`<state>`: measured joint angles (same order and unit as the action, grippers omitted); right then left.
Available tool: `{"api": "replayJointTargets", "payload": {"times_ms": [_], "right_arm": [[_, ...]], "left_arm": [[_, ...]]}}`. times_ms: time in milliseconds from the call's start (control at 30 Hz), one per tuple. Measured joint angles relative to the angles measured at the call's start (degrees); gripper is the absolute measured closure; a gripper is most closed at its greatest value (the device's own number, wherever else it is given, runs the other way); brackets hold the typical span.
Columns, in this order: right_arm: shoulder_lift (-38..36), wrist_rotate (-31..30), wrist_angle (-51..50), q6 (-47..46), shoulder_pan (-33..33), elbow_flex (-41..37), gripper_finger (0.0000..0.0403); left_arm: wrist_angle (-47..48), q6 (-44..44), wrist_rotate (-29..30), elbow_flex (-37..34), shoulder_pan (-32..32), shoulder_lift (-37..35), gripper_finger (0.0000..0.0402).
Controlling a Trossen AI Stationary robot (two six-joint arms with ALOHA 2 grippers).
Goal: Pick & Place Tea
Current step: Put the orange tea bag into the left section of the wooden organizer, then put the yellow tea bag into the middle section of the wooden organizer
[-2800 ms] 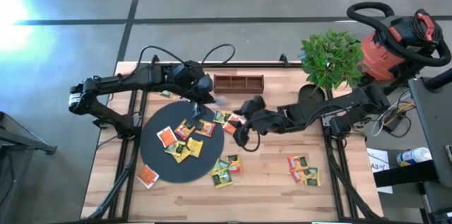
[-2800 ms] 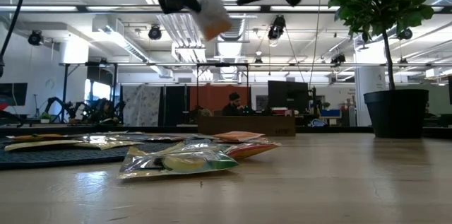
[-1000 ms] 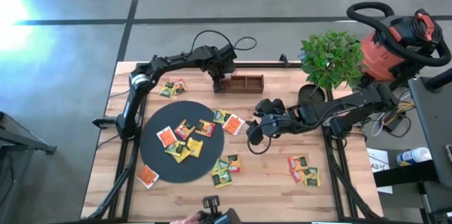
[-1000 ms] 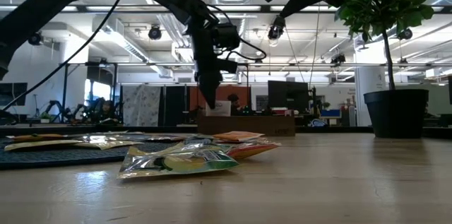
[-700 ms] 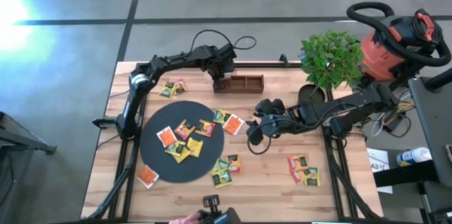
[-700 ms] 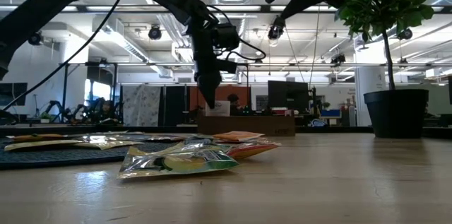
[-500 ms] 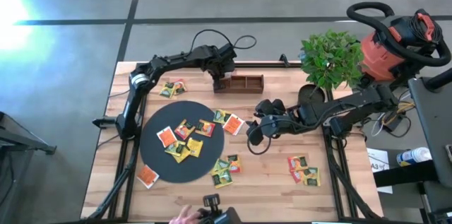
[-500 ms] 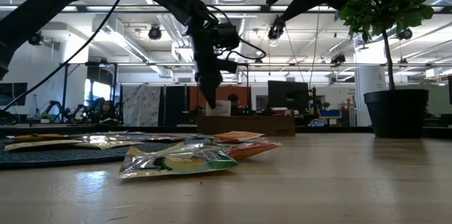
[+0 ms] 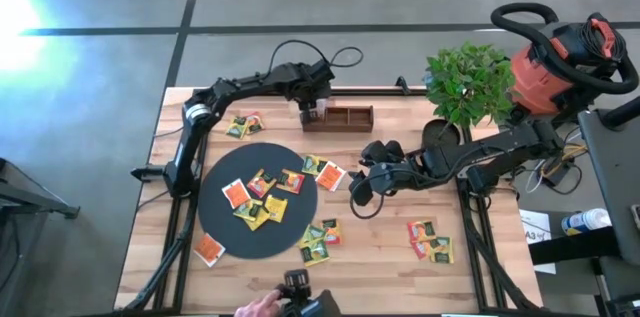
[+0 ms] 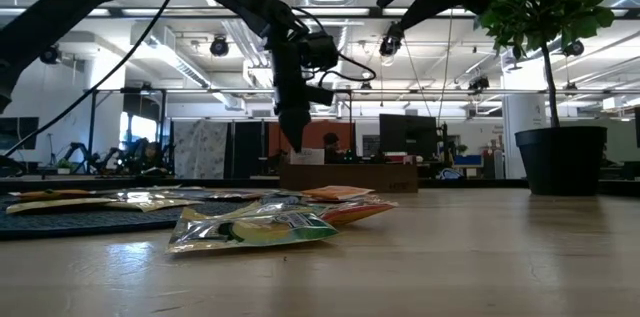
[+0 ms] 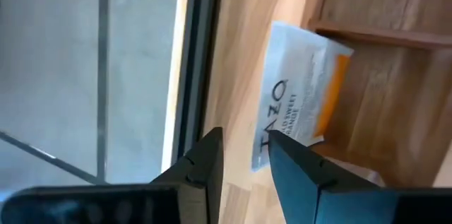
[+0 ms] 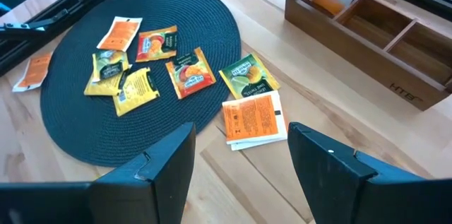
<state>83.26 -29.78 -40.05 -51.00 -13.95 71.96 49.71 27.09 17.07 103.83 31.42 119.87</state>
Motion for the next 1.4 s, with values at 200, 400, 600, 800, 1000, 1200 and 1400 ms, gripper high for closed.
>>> {"api": "replayJointTargets", "payload": {"times_ms": [200, 400, 600, 800, 1000, 1200, 1400], "right_arm": [[0.0, 0.2, 0.0, 0.0, 0.1, 0.0, 0.0179], [-0.3, 0.7, 0.1, 0.4, 0.7, 0.0, 0.0179], [-0.4, 2.0, 0.1, 1.8, 2.1, -0.1, 0.0179], [-0.4, 4.8, 0.2, 3.6, 4.2, -0.3, 0.0179], [-0.4, 7.4, 2.0, 4.7, 6.4, -1.2, 0.0179], [1.3, 9.8, 4.8, 4.7, 7.8, -1.5, 0.0179], [6.5, 18.0, 8.3, 3.4, 8.6, -1.5, 0.0179]], "left_arm": [[0.2, -0.3, 0.7, 0.1, 0.1, -2.0, 0.0294], [3.7, -8.1, 0.4, 0.0, -0.4, -7.0, 0.0294], [9.5, -18.3, -14.7, -3.8, -1.2, -14.6, 0.0294], [8.3, -22.1, -25.4, -19.3, -6.6, -26.7, 0.0294], [-0.6, -28.5, -25.2, -39.4, -16.7, -40.9, 0.0294], [-11.1, -39.3, -24.8, -53.5, -26.4, -50.2, 0.0294], [-13.7, -48.6, -22.7, -61.0, -32.2, -53.5, 0.0294]]}}
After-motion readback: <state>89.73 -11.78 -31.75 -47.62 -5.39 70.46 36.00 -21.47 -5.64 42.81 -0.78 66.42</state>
